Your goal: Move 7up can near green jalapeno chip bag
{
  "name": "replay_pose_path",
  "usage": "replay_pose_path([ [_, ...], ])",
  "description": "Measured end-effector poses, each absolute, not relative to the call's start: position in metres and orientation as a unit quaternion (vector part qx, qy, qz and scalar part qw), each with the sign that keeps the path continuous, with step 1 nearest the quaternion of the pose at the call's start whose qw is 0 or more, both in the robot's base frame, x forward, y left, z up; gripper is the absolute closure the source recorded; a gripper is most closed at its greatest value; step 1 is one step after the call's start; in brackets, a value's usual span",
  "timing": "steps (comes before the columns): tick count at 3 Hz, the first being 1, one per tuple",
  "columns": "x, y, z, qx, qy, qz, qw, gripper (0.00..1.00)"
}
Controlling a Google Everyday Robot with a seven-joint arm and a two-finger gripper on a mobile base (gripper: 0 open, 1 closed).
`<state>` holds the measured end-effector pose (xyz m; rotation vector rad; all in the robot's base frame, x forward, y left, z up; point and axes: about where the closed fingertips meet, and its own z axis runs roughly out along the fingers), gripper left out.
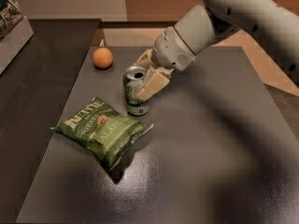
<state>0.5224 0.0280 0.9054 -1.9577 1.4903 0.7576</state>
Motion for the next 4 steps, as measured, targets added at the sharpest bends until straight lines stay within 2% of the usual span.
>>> replay_pose_path([
  [1, 0.5227, 0.0291, 0.8991, -0.728, 0.556, 0.286, 0.28, 0.35],
  [2, 0.5221, 0.0316, 0.8986, -0.729, 0.555, 0.287, 0.279, 0.05],
  [3, 0.5219, 0.0328, 0.8983, -0.73, 0.554, 0.287, 0.279, 0.0],
  [4, 0.5218, 0.0328, 0.8983, -0.73, 0.554, 0.287, 0.279, 0.0],
])
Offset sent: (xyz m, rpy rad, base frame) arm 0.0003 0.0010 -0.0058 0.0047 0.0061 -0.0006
